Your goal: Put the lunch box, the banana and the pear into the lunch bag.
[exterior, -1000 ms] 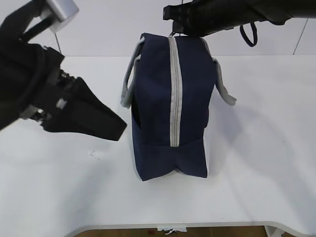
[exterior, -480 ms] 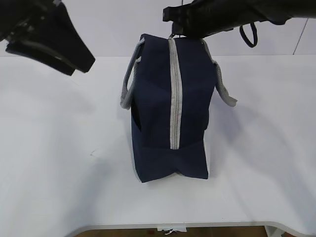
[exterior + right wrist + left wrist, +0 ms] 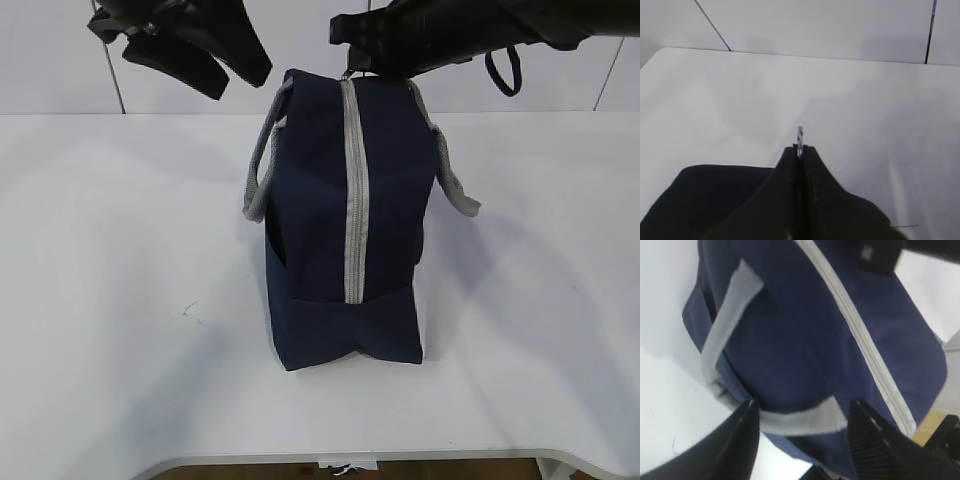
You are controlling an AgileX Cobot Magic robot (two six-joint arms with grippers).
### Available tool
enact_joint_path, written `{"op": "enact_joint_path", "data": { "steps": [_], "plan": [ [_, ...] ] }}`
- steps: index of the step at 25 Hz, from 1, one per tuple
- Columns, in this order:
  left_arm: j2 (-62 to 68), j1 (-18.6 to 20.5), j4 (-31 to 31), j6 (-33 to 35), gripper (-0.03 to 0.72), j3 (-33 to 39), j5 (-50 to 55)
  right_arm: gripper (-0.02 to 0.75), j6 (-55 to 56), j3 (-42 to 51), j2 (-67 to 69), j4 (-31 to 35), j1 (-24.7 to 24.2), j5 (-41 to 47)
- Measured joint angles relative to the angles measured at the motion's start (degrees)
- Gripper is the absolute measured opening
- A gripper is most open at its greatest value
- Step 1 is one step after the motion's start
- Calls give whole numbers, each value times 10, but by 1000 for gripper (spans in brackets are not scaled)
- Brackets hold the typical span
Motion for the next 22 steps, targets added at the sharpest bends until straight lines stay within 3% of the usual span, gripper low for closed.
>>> {"op": "enact_joint_path", "data": {
  "steps": [11,20,22],
  "plan": [
    [102,0,-26,-5,434,-97,1,1,0,0,0,0,0,0],
    [135,0,-58,-5,432,-104,1,1,0,0,0,0,0,0],
    [151,0,-63,-5,396,-104,1,1,0,0,0,0,0,0]
  ]
}}
